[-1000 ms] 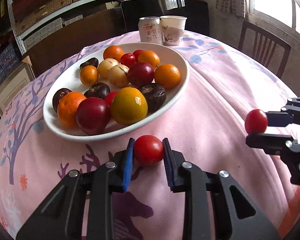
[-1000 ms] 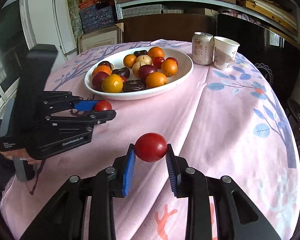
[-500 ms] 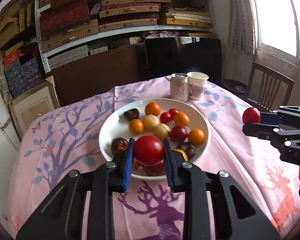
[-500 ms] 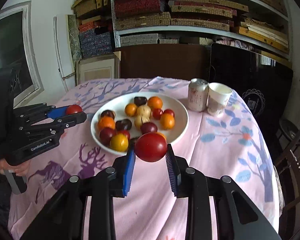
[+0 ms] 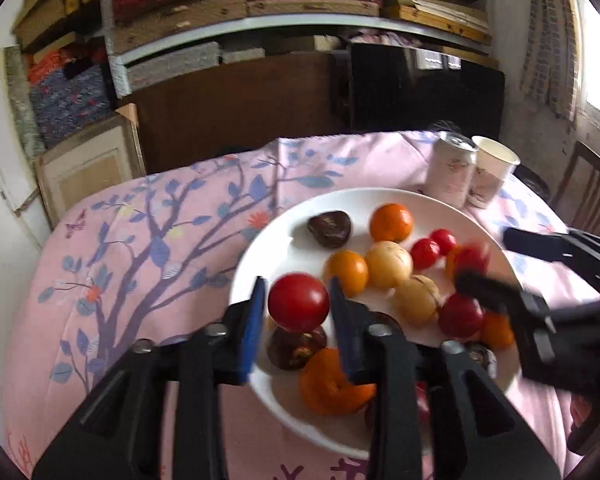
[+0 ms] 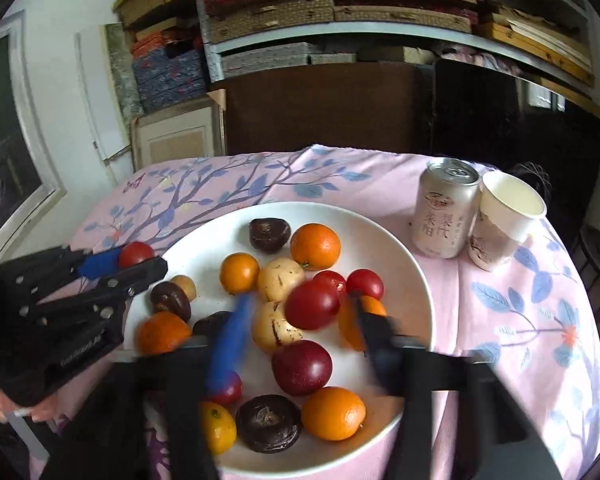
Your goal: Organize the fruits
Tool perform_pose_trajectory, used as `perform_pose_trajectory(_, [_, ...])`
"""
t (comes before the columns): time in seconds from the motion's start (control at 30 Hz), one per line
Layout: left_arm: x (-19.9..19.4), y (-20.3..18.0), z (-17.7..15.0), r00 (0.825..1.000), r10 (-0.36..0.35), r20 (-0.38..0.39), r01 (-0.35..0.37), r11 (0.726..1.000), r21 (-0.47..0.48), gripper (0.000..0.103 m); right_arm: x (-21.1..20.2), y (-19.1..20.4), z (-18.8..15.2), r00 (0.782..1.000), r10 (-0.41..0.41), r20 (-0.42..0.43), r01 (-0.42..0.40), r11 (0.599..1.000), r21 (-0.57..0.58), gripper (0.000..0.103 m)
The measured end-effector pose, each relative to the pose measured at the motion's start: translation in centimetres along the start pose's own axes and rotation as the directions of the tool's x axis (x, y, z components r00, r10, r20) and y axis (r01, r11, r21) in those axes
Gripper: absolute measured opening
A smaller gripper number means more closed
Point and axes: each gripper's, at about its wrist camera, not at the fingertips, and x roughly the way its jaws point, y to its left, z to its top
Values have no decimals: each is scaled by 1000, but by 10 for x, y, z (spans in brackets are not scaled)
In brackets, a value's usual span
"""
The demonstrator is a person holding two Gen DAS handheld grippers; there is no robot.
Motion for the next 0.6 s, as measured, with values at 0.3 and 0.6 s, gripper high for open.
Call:
perform_pose_trajectory(0.3, [-80,7,-42,992,35,120,-36,999,10,99,-70,-17,-42,991,-131,-4,131,989,76,99])
perform_pose_trajectory(0.6, [-202,-7,-116,975,59,216,-70,996,46,99,-180,26,-118,937,-318,143,304,946,111,99])
